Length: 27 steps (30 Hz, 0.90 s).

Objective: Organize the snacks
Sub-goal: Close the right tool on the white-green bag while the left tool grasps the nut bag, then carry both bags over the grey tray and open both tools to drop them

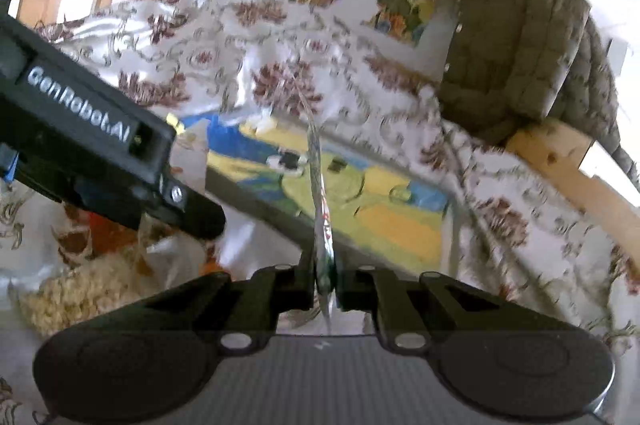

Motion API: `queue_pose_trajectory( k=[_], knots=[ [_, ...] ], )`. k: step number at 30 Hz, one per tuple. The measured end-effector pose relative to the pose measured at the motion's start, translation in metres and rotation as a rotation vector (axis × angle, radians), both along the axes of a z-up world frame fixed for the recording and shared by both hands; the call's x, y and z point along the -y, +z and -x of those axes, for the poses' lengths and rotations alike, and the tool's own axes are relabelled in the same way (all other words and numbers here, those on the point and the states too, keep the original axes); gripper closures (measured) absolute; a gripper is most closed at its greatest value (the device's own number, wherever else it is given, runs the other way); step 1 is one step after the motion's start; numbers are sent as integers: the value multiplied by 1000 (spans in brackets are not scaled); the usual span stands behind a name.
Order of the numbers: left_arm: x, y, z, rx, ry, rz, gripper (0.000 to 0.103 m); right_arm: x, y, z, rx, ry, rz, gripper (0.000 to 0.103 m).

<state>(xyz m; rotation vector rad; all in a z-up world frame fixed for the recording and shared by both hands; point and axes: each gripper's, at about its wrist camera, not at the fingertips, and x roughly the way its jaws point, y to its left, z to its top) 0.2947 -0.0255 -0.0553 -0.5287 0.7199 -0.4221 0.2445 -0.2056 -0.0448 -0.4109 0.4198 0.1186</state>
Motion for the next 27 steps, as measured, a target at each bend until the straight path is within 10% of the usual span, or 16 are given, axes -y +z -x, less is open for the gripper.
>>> queue_pose_trajectory(
  k=[11,27],
  knots=[
    [-20,27,-71,141,141,28,41,5,22,-59,78,-76,-71,92],
    [-30,-9,-149,77,182,-62,41,-8,-12,-160,-40,-111,-55,92]
  ],
)
